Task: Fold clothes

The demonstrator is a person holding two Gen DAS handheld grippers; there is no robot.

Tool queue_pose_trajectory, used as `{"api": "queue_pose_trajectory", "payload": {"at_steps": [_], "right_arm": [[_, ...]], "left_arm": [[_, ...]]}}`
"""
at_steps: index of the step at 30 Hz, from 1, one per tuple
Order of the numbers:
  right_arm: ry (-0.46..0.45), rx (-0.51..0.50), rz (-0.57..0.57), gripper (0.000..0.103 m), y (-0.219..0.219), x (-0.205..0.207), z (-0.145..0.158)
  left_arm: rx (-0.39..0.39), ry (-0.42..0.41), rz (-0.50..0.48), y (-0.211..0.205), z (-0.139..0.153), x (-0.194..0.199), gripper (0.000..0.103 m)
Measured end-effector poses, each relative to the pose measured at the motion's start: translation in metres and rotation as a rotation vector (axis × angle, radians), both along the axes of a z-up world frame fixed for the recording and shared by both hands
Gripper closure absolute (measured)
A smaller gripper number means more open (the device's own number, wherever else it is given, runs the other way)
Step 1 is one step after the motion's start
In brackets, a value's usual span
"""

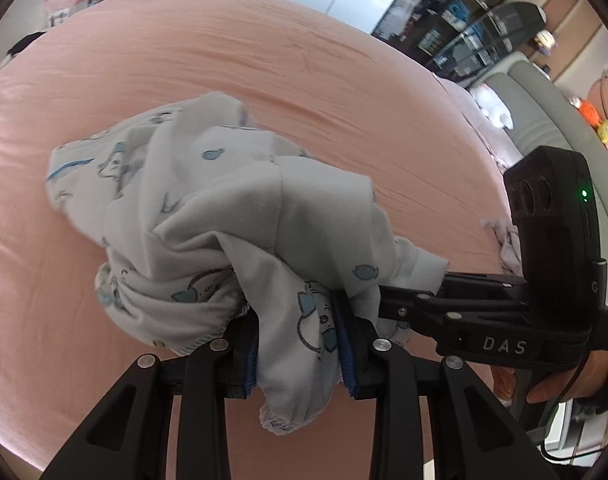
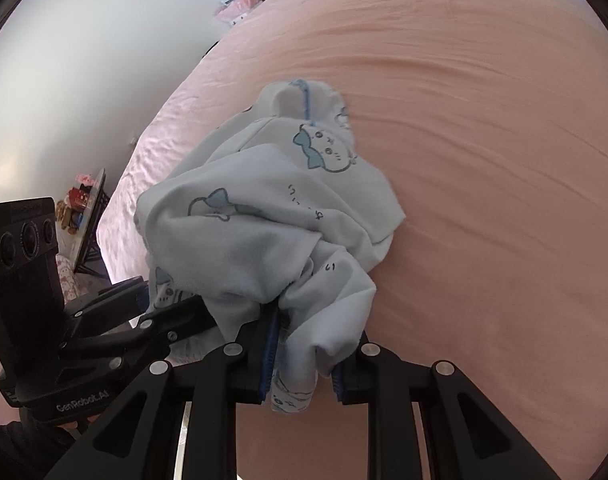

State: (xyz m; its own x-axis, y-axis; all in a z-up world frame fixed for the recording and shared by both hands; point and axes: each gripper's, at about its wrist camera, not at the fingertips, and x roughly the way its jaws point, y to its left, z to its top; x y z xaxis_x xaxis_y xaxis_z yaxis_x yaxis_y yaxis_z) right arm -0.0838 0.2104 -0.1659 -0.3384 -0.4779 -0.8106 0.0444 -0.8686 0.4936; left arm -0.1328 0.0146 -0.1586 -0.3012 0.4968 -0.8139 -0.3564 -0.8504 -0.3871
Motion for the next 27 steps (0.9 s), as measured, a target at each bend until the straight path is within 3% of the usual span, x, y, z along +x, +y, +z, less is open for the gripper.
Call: {"api": "queue_pose_trajectory", "payload": {"at_steps": [9,18,23,27], "right_arm": [[-0.022,0.003,-0.078,0.082,0.041,0.010,0.004],[-0.015,0.003,-0.080,0.082,0.070,0.018,0.015],[-0.013,-0.018,-0.103,0.082,0.087,0.028,0.016],[-0.034,-0.008,-0.139,0.082,0.099,0.037,0.008]], "left_arm": [[0.012,-0.029,-0.054,0.035,-0.004,0.004,0.076],[0.057,-0.069,-0.095,0.058,0.001,0.002,0.075],[0.001,-0.022,-0.124,0.066,0.008,0.009,0.075],[-0.057,-0.015,-0.078,0.066,0.012,0.004,0.072]]}}
